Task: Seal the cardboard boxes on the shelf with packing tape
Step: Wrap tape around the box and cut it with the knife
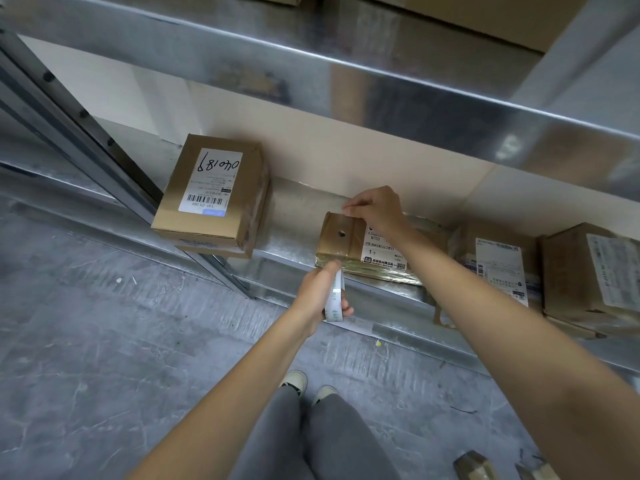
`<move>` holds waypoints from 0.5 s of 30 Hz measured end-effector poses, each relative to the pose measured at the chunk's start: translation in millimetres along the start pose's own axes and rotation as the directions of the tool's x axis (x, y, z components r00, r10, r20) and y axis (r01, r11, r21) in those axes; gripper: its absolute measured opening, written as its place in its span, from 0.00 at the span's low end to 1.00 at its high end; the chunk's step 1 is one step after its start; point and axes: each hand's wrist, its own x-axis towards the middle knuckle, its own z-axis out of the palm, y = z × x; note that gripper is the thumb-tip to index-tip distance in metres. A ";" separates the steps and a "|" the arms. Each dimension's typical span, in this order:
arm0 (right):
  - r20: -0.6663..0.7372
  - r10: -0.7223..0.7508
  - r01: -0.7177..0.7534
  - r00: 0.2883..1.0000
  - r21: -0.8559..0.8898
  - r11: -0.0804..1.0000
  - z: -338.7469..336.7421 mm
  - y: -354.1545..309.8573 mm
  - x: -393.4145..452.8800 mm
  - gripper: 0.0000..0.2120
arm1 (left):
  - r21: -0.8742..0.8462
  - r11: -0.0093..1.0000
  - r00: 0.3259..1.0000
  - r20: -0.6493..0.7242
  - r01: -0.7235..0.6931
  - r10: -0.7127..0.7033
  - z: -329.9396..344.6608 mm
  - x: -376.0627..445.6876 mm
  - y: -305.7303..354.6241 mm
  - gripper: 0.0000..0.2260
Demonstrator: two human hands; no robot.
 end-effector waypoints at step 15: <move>0.083 0.449 -0.412 0.890 -0.276 0.868 10.0 -12.8 26.2 0.15 | -0.007 1.000 0.991 0.131 -0.030 0.031 -15.3 19.0 -5.3 0.15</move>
